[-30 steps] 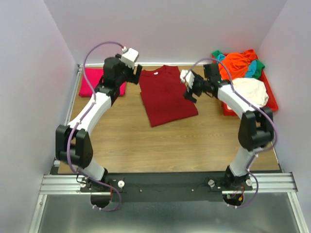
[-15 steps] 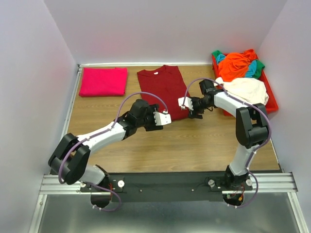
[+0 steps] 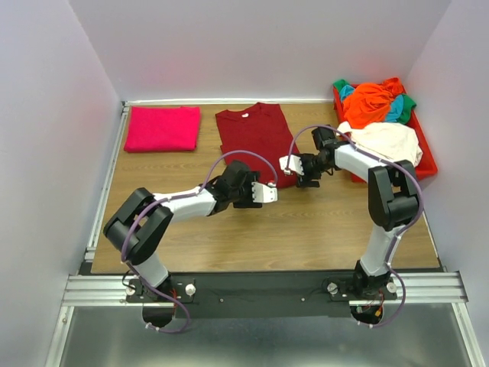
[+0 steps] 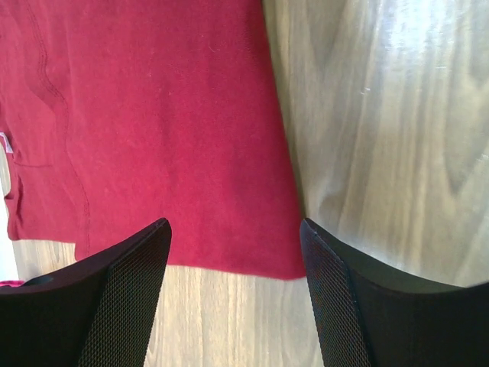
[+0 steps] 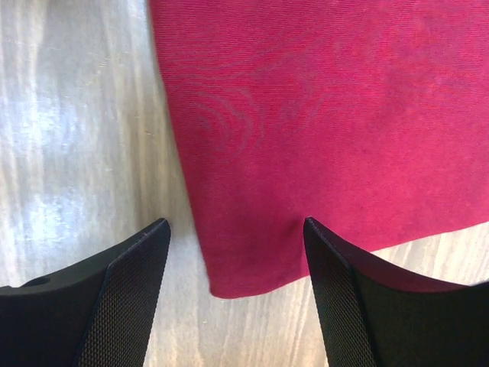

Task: Fold and stack the t-shirts
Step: Fold the tshirt

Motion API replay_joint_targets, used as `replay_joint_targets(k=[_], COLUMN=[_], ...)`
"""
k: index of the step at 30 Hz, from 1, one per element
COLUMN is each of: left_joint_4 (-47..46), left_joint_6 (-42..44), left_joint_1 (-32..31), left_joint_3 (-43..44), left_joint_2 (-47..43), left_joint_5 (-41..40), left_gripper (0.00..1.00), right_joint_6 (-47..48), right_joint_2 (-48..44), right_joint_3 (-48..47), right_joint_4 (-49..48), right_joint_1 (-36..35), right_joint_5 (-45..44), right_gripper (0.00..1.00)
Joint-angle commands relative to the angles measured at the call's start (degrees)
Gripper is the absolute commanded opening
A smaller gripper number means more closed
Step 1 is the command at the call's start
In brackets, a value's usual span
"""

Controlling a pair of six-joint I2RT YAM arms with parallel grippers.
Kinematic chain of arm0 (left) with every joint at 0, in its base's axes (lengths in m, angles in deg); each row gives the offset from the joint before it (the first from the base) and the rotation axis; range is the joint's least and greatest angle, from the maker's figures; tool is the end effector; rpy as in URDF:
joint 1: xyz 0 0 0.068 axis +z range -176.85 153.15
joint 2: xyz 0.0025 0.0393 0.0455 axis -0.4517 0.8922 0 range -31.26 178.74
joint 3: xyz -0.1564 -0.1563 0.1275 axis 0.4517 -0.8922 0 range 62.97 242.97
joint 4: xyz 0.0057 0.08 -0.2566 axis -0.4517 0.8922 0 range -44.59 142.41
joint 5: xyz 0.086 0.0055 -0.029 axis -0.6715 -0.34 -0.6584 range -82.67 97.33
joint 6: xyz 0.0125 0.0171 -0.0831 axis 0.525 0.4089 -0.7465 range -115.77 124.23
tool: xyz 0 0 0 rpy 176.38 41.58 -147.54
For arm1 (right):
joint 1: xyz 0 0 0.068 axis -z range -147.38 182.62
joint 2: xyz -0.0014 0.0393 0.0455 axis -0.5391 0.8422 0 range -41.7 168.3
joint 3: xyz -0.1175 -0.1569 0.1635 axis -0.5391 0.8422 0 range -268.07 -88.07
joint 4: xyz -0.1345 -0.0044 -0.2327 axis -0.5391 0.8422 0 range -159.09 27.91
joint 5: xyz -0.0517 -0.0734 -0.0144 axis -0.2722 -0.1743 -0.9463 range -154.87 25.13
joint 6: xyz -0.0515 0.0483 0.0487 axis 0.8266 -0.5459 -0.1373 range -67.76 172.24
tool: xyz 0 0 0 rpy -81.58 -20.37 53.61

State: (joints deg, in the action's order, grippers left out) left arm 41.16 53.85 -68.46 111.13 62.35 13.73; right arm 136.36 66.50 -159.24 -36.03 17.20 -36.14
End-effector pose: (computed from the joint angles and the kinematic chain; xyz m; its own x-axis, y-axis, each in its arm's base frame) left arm 0.2694 -0.2505 0.1225 0.2314 0.8071 -0.5433 0.8433 0.1121 0.5256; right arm 0.3591 0.1367 0.1107 0.2960 -0.8232 -0.4845 -0.9417 -0.1666 -0.2924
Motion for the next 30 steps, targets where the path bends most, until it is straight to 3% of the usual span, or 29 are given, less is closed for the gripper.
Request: replay_joint_targets(k=[1, 8, 11, 21, 24, 30], left_joint_4=[-1.2, -0.76, -0.67, 1.09, 1.7, 3.81], left_joint_6=[1.35, 1.79, 1.79, 2.76, 3.02, 2.41], left_joint_1=[-0.32, -0.49, -0.76, -2.6, -2.6, -2.6], left_joint_3=[2.02, 2.46, 1.94, 0.35, 0.88, 2.64], left_joint_2=[3.33, 6.68, 6.42, 2.73, 4.12, 8.08], left_joint_5=[-3.92, -5.95, -5.95, -5.95, -5.87, -8.5], left_gripper=[0.76, 0.75, 0.75, 0.76, 0.76, 0.76], right_joint_6=[-0.62, -2.73, -3.17, -4.04, -5.01, -7.3], right_joint_2=[2.97, 4.73, 4.82, 4.47, 4.47, 3.86], right_joint_3=[-2.21, -3.44, -3.27, -1.77, -2.12, -2.39], right_joint_4=[-0.19, -1.24, -1.68, -2.03, -2.03, -1.86], right_joint_1=[-0.05, -0.14, -0.14, -0.14, -0.31, -0.31], right_joint_5=[-2.01, -3.59, -3.33, -3.24, -3.07, -2.72], right_gripper=[0.75, 0.65, 0.54, 0.38, 0.36, 0.22])
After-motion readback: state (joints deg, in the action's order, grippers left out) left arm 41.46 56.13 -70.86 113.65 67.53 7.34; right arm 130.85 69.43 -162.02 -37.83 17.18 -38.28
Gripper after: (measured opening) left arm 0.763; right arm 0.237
